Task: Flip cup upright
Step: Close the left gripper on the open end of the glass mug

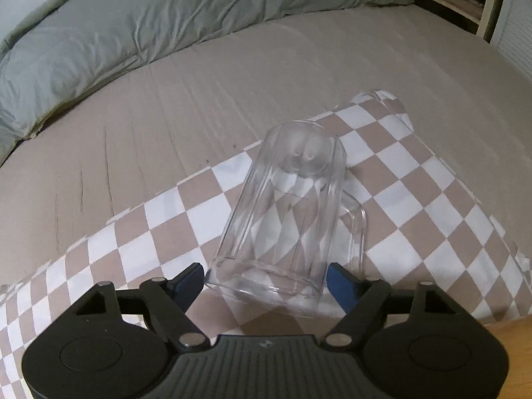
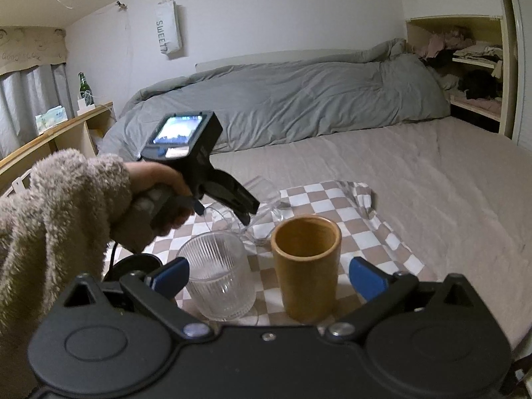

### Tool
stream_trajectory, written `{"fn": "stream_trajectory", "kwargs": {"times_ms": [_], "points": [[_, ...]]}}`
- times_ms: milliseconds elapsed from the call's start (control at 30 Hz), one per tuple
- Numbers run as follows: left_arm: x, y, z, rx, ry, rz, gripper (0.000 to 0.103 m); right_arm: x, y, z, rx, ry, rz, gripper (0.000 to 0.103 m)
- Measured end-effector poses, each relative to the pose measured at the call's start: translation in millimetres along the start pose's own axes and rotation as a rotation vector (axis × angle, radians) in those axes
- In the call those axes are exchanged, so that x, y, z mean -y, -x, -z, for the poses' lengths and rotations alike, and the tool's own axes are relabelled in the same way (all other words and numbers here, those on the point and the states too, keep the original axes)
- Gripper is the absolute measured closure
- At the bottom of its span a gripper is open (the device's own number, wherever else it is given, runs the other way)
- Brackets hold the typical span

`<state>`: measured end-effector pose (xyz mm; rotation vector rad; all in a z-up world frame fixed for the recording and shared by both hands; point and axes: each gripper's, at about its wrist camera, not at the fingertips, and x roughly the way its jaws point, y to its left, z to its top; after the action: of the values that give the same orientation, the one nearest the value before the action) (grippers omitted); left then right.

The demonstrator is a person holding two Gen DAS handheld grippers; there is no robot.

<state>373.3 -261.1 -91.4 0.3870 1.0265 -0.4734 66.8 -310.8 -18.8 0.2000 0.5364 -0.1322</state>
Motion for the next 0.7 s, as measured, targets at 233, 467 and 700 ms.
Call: {"fn": "stream_trajectory", "kwargs": {"times_ms": [233,467,700], "points": [[-8,23,0,0.05,0.021,-0.003,0.023,-3,3,0,0.006,0.002,-0.012,0.0],[-36,55,11,0.072,0.016,-0.044,0.024,-7,3,1,0.014,-0.002,-0.03,0.0],[-101,80,43,0.058,0.074,-0.111,0.024,-16,1,3,0.015,0.001,-0.054,0.0]]}}
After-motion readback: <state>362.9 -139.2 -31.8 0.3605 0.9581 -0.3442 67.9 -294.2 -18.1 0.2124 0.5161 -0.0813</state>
